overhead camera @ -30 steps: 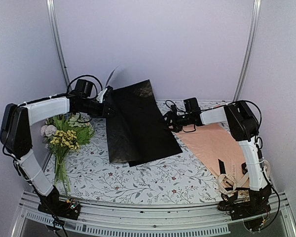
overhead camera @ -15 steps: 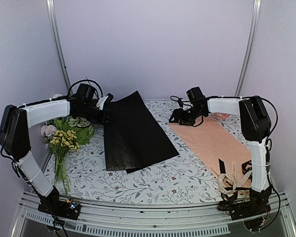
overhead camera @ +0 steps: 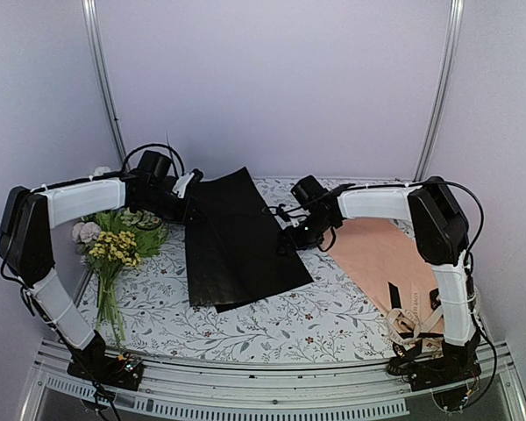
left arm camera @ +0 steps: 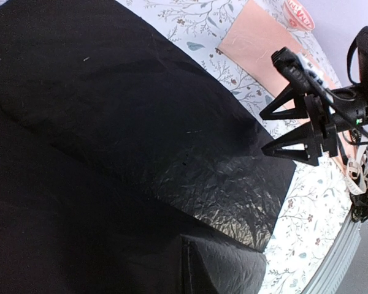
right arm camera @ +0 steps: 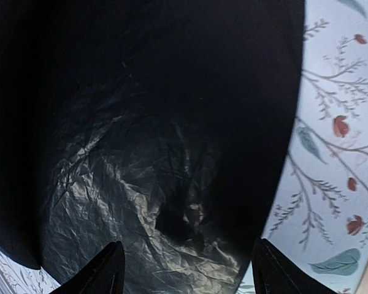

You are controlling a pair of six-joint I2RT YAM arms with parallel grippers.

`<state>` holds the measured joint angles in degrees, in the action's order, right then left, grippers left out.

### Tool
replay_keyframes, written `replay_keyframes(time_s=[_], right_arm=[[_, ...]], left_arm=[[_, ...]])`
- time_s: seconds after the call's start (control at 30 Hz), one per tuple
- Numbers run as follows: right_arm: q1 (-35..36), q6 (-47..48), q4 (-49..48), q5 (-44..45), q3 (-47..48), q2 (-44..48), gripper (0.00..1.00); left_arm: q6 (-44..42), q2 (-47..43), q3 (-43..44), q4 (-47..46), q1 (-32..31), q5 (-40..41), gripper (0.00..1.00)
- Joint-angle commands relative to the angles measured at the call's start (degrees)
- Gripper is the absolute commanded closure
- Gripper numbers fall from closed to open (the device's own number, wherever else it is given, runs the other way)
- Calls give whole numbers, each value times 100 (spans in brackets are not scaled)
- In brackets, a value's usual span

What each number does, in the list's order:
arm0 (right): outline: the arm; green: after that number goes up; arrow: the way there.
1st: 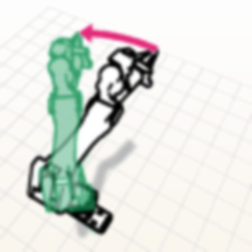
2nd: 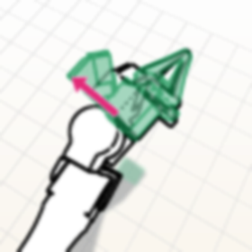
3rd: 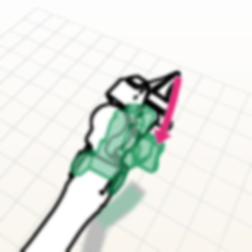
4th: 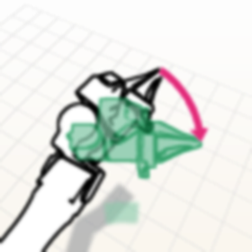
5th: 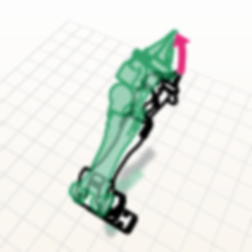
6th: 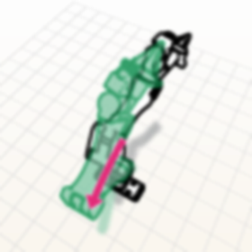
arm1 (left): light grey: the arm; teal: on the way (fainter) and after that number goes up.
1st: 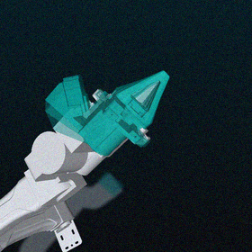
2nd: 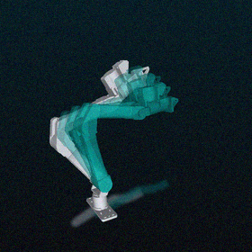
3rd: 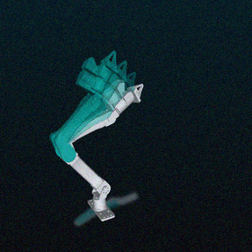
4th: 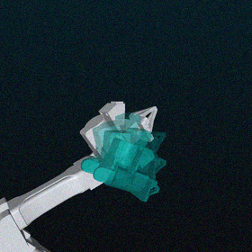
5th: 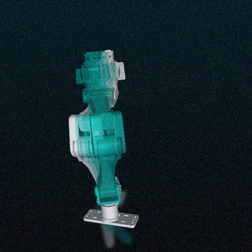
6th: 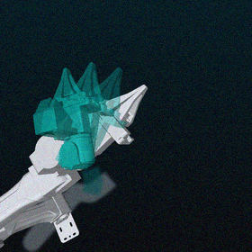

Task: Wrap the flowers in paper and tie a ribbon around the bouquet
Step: Unfold the folded wrapping paper at the center of the board.

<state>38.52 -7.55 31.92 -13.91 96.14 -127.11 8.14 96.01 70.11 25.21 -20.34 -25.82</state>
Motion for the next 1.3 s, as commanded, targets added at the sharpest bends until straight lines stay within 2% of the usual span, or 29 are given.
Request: replay_keyframes(time_s=[0.0,0.37,0.53,0.6,0.67,0.73,0.83,0.9,1.1,1.27], right_arm=[[38,186,143,-637,-26,-247,28],[35,-543,-967,-3085,-214,-229,29],[34,-1116,-1527,-3587,-205,-331,31],[32,-1224,-1565,-3500,-201,-306,32],[-6,-1244,-1511,-3034,-231,-181,31],[-151,-1209,-1281,-2209,-209,1,31],[-328,-948,-615,-108,76,103,29],[-361,-717,-308,479,317,-59,26],[-310,-469,285,-186,896,-988,25],[-94,-325,292,-1060,979,-1242,26]], left_arm=[[-68,-120,-127,-26,-84,-1,100],[-55,-56,-290,-206,-137,-70,100],[-57,-23,-339,-270,-185,-107,100],[-58,-12,-348,-279,-196,-108,100],[-69,-24,-361,-268,-199,-94,100],[-97,-50,-364,-235,-201,-84,100],[-124,-74,-368,-208,-203,-72,100],[-169,-76,-375,-201,-235,-112,100],[-346,-32,-332,-116,-440,-92,100],[-366,56,-291,-114,-472,-148,100]])
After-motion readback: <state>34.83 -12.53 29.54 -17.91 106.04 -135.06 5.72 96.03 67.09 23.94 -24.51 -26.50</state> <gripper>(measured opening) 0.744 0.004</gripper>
